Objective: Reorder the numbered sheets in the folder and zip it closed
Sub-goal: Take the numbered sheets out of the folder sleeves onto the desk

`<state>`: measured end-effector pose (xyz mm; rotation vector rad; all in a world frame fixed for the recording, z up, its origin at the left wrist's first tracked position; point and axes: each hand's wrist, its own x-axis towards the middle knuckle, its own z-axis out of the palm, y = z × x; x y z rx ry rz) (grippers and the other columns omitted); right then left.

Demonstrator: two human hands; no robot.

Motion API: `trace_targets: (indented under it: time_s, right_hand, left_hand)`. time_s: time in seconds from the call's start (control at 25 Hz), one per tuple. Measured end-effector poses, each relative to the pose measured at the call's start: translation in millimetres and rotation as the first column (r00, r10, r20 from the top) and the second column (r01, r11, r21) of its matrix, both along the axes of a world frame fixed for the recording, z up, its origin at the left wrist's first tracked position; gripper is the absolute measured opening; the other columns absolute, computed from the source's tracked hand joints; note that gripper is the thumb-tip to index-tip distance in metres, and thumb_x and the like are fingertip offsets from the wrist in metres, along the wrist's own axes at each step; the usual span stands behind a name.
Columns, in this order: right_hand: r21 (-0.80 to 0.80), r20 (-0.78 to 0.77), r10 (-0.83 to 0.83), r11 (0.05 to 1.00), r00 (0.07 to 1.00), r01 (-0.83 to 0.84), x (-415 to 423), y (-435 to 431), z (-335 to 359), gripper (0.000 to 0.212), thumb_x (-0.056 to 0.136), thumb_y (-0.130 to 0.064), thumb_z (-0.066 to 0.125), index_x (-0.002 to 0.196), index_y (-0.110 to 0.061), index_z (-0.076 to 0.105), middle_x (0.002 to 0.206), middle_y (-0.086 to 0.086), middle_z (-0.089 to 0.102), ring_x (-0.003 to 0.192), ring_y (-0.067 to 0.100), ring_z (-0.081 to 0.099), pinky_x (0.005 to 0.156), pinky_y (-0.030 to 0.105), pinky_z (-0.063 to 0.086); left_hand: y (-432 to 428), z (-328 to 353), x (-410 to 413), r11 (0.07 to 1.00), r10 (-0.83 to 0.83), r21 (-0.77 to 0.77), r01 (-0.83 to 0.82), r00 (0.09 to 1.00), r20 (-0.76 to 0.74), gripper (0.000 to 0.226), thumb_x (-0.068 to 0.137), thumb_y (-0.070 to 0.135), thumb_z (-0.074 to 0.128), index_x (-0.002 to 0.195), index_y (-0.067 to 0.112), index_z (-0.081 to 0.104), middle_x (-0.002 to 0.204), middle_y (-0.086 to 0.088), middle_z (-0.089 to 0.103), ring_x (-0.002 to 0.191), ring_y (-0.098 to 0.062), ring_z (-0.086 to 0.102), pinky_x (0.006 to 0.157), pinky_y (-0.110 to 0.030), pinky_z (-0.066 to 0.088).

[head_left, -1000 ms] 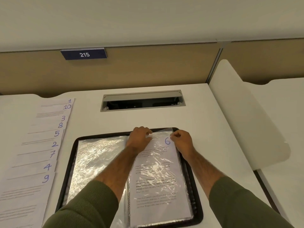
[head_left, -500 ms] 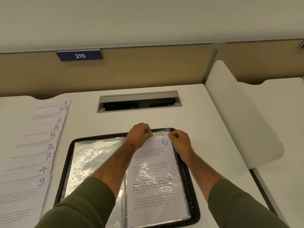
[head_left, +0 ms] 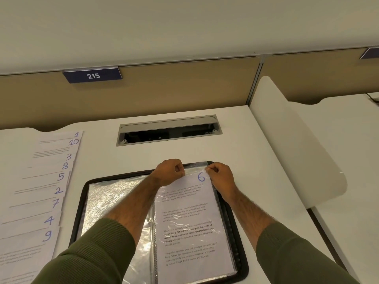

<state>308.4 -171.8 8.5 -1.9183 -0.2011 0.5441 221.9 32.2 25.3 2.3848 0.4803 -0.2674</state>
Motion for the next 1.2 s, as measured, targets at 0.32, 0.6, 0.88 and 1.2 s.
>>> trace_targets:
  time_s: [0.32,0.6,0.88,1.2]
  right_hand:
    - [0.004,-0.013,0.026,1.000,1.000,-0.026,0.9,0.6,-0.1,0.009,0.094,-0.018,0.066,0.086,-0.015,0.070,0.082,0.002,0.071,0.075,0.018,0.067,0.069,0.033,0.057]
    - [-0.013,-0.003,0.033,0.999,0.999,-0.034,0.1,2.8,2.1,0.008,0.092,-0.017,0.068,0.086,-0.013,0.072,0.079,0.000,0.071,0.074,0.016,0.065,0.072,0.033,0.056]
    - [-0.003,-0.005,-0.003,1.000,1.000,0.003,0.6,6.6,2.5,0.017,0.094,-0.029,0.065,0.087,-0.014,0.071,0.086,0.002,0.073,0.083,0.023,0.070,0.078,0.041,0.059]
    - [-0.059,0.082,-0.047,0.997,0.995,0.052,3.3,17.5,18.3,0.023,0.099,-0.033,0.062,0.103,-0.011,0.067,0.096,-0.002,0.070,0.083,0.016,0.068,0.069,0.022,0.053]
  left_hand:
    - [0.3,10.6,13.6,0.990,0.075,-0.116,-0.079,0.997,-0.035,0.029,0.105,0.023,0.049,0.095,0.007,0.071,0.089,0.001,0.069,0.084,-0.016,0.064,0.077,-0.028,0.048]
    - [3.9,13.1,17.8,0.988,-0.063,-0.153,0.038,0.985,-0.162,0.015,0.088,0.012,0.075,0.102,0.008,0.078,0.092,0.003,0.073,0.068,-0.008,0.062,0.060,-0.017,0.049]
    - [1.8,7.7,21.3,0.992,-0.069,0.088,0.087,0.980,-0.186,0.015,0.094,0.018,0.069,0.107,0.012,0.074,0.113,-0.004,0.070,0.094,-0.014,0.058,0.082,-0.026,0.042]
    - [4.9,32.1,25.8,0.879,0.150,0.409,-0.243,0.958,0.246,0.017,0.100,0.027,0.059,0.105,0.018,0.072,0.106,-0.002,0.067,0.102,-0.020,0.057,0.087,-0.035,0.050]
